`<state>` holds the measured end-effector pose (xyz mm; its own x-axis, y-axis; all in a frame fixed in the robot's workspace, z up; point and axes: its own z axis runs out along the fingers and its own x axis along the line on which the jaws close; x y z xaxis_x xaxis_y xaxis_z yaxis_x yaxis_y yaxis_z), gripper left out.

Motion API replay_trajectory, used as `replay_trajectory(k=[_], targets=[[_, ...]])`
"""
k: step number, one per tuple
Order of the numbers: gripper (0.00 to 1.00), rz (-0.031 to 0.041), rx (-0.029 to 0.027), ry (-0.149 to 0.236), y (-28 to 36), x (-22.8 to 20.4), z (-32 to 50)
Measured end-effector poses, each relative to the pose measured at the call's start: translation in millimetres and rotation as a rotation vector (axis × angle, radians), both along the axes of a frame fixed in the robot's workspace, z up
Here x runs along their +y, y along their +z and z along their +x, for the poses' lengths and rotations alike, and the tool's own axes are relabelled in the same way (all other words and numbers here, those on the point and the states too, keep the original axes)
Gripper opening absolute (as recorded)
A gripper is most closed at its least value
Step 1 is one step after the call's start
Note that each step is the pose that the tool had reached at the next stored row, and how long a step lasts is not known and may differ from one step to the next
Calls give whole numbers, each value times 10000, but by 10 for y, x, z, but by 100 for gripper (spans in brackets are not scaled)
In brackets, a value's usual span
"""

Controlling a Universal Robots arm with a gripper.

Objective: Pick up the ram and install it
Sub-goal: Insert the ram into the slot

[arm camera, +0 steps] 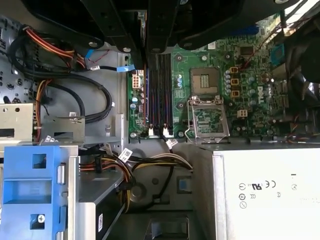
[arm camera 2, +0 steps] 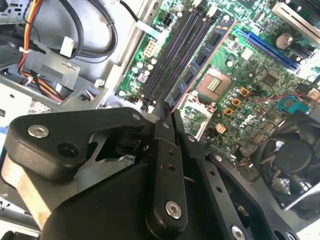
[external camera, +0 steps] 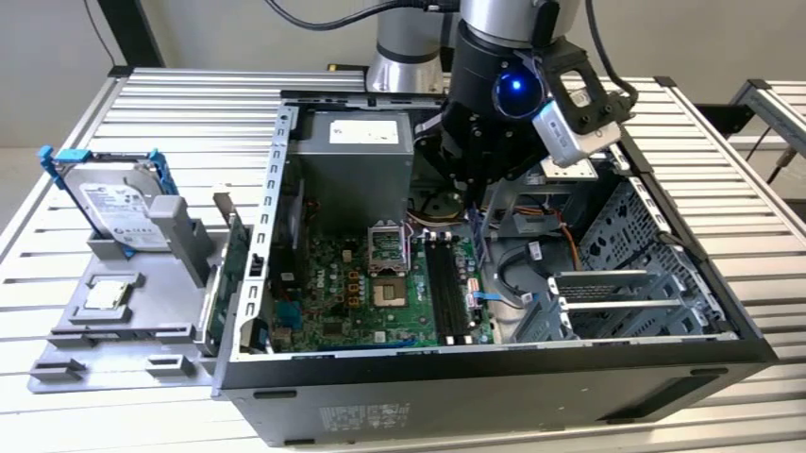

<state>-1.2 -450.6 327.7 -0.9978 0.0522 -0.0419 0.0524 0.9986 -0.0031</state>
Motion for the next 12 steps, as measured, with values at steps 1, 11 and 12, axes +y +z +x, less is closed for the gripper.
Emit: replay_trajectory(k=[1,11,12], targets=[[0,-1,0,0,-18,0,0],[0,0,0,-8,-200,0,0],[0,-1,0,-7,-218,0,0]])
